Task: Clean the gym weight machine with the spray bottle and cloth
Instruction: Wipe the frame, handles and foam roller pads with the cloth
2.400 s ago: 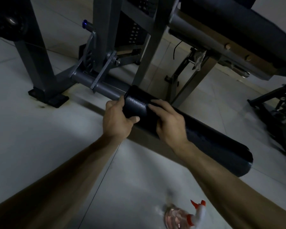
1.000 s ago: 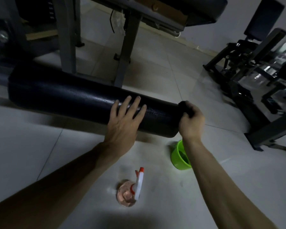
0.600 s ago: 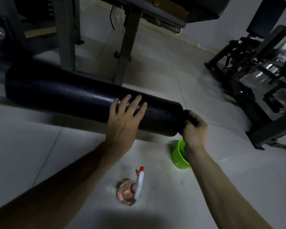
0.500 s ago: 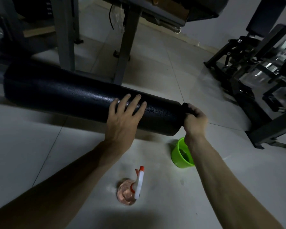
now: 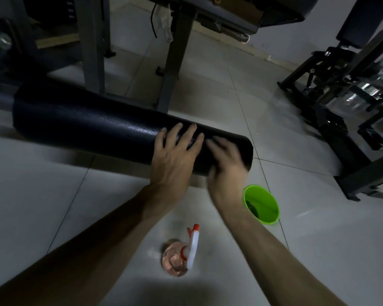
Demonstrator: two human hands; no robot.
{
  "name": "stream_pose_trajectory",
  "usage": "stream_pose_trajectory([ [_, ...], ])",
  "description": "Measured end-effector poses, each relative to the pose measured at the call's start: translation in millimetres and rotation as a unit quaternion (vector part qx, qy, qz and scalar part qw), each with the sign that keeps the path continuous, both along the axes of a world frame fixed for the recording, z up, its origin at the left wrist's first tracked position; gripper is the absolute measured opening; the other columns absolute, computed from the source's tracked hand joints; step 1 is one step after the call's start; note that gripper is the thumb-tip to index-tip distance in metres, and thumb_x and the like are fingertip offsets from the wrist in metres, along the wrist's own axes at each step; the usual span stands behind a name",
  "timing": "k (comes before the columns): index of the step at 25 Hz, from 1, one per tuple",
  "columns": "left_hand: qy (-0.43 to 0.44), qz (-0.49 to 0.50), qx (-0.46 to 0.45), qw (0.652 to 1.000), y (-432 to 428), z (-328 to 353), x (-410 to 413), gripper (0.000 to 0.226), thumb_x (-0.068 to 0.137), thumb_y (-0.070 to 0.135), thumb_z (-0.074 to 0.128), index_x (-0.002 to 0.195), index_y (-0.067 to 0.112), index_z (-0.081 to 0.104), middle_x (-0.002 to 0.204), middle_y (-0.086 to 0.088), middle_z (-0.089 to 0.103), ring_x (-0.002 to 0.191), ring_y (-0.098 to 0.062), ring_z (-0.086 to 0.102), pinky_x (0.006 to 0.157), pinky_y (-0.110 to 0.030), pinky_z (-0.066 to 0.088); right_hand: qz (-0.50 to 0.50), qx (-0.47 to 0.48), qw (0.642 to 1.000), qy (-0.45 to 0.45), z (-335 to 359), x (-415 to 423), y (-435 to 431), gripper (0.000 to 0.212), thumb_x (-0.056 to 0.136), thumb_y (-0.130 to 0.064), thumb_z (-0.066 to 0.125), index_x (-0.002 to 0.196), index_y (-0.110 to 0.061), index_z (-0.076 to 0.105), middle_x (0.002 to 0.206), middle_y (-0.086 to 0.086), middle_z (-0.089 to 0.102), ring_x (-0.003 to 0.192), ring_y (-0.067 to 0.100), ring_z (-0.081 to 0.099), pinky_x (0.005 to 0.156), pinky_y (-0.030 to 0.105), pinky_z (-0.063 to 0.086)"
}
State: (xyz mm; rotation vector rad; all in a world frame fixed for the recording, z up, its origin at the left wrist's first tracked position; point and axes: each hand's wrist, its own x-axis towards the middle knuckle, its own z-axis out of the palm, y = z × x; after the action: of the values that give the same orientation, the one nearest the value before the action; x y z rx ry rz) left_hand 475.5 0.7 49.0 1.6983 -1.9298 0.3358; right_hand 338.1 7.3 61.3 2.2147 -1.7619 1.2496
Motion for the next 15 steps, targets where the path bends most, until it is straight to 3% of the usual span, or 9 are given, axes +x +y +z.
stream_pose_trajectory([
  [2,-0.001,-0.001,-0.005,1.000,1.1,1.4,1.1,0.078,0.076,0.021,0.082,0.148,0.018,0.051,0.158,-0.004,0.043,0.146,-0.032,0.036,0.119,-0.051,0.026,0.073,-0.002,0.995,0.073,-3.0,1.7,5.0,0.066,0.074,-0.002,0.047,0.137,-0.014,0.066,0.144,0.004,0.058,0.135,0.020,0.055,0.110,0.024,0.044],
  [4,-0.008,-0.007,-0.003,1.000,1.3,1.1,2.6,0.081,0.075,0.020,0.083,0.149,0.019,0.049,0.159,-0.005,0.042,0.146,-0.032,0.035,0.119,-0.051,0.025,0.075,-0.010,0.989,0.127,0.4,-32.7,1.6,0.069,0.072,0.004,0.053,0.137,-0.015,0.065,0.147,0.004,0.056,0.138,0.022,0.053,0.110,0.029,0.045],
  [9,-0.013,-0.046,0.001,0.999,2.1,3.3,16.7,0.090,0.070,0.020,0.088,0.149,0.017,0.047,0.160,-0.009,0.038,0.147,-0.033,0.033,0.119,-0.050,0.025,-0.112,0.025,0.992,0.044,6.6,-105.3,4.3,0.066,0.077,0.013,0.055,0.132,-0.021,0.069,0.139,-0.004,0.060,0.119,0.023,0.064,0.095,0.017,0.039],
  [11,-0.014,-0.050,-0.002,0.999,6.0,4.0,35.7,0.095,0.069,0.027,0.089,0.152,0.016,0.043,0.163,-0.011,0.032,0.150,-0.033,0.027,0.121,-0.050,0.021,-0.091,0.015,0.995,0.035,4.8,-81.9,5.8,0.066,0.078,0.012,0.057,0.136,-0.018,0.066,0.141,-0.001,0.058,0.119,0.021,0.061,0.098,0.026,0.045],
  [15,0.023,0.037,-0.001,0.999,18.4,3.7,90.9,0.112,0.066,0.044,0.089,0.157,0.014,0.030,0.167,-0.013,0.019,0.154,-0.033,0.016,0.124,-0.054,0.013,0.040,-0.030,0.995,0.088,4.0,22.3,0.9,0.061,0.077,-0.003,0.051,0.134,-0.015,0.067,0.143,0.006,0.058,0.121,0.024,0.062,0.094,0.036,0.056],
])
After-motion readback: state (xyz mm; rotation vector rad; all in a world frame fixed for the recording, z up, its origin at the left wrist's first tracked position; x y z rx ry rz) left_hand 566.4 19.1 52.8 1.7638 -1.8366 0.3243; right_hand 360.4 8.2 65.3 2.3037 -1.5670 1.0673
